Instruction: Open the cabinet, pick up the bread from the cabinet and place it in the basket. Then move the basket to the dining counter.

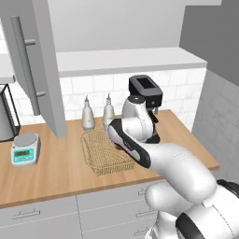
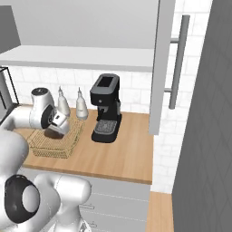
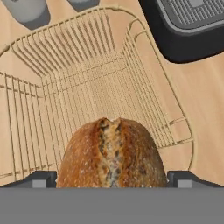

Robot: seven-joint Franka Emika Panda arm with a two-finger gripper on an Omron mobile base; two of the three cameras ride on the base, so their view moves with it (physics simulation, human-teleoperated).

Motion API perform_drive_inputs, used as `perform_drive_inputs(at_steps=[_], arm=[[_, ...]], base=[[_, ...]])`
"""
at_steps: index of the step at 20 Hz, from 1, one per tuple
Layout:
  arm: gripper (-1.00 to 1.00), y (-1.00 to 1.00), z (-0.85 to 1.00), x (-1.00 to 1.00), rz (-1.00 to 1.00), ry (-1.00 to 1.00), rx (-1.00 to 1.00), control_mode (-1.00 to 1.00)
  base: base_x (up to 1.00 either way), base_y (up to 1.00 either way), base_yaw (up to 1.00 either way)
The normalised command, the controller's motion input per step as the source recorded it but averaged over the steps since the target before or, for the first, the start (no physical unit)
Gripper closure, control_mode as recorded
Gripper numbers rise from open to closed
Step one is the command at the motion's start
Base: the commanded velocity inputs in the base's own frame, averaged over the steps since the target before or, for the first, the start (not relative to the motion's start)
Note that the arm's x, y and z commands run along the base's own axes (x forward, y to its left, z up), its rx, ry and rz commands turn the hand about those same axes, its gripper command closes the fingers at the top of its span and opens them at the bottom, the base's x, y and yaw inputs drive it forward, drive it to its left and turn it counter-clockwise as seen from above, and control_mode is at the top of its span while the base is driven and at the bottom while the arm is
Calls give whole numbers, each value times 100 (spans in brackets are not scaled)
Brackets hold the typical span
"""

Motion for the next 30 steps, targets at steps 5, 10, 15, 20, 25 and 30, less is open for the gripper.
perform_drive_inputs(at_steps=[5, 10, 15, 20, 25, 30], arm=[[100, 25, -51, 50, 0, 0, -5, -100], [100, 8, -54, 55, 0, 1, -1, -100], [100, 0, -43, 35, 3, 13, 0, -100], [100, 4, -32, 24, 2, 9, 0, -100], [-100, 12, -16, 17, 0, 2, 0, -100], [-100, 2, 0, -10, 0, -5, 0, -100]], base=[[0, 0, 0], [0, 0, 0], [0, 0, 0], [0, 0, 0], [0, 0, 0], [0, 0, 0]])
